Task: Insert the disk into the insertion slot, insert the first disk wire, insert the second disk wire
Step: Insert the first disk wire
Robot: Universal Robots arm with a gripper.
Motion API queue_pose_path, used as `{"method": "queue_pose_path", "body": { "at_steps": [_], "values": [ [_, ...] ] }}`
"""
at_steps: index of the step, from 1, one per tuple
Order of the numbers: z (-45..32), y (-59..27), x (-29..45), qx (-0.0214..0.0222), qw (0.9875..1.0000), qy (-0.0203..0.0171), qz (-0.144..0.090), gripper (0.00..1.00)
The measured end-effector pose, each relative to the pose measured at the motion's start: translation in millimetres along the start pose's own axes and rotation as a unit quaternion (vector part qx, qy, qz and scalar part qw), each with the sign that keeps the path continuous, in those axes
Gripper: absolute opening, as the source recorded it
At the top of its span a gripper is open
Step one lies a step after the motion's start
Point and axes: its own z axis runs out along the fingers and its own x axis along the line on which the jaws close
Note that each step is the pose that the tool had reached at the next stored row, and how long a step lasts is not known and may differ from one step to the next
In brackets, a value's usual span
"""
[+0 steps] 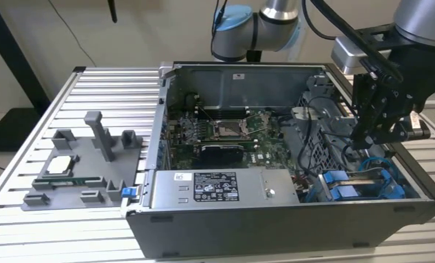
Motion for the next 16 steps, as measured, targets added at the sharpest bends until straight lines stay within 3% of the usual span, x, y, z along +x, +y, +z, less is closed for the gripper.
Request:
{"method": "queue_pose_path", "body": {
  "at_steps": [5,6,16],
  "values": [
    [0.6,0.0,0.0,0.0024,1.0,-0.0017,0.0,1.0],
    [0.7,0.1,0.0,0.0028,1.0,-0.0018,0.0,0.0],
    [1.1,0.1,0.1,0.0032,1.0,-0.0013,0.0,0.0]
  ]
}}
